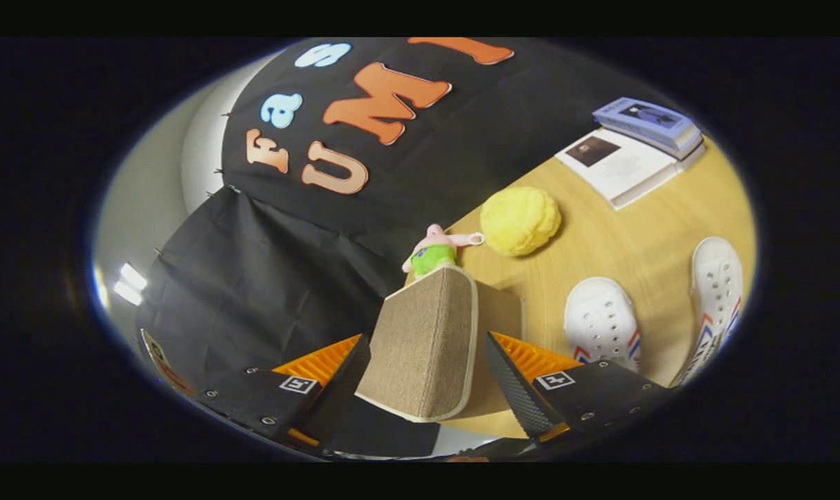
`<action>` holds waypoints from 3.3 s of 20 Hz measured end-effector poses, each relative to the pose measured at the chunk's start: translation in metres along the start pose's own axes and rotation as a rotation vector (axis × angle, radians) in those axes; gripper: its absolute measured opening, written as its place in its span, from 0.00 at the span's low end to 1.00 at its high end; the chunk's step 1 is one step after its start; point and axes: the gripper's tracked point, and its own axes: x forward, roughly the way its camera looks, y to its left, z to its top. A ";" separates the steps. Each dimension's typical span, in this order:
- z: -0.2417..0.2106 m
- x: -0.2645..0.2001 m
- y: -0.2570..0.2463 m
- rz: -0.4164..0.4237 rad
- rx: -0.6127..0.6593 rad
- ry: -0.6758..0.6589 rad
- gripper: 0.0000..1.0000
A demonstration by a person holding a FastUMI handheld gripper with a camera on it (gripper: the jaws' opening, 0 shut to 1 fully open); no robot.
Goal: Open the storage box then place both shoes into the box .Put the left shoe in first, then the right shoe, with the right side of both shoes facing outward in a uniform manner.
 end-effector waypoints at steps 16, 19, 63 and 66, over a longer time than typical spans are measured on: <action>-0.045 0.055 -0.021 0.138 0.274 0.197 0.98; -0.025 0.049 -0.005 0.235 0.343 0.138 0.97; 0.023 0.061 0.140 0.288 0.155 0.018 0.00; 0.027 0.068 0.170 0.284 0.084 0.001 0.00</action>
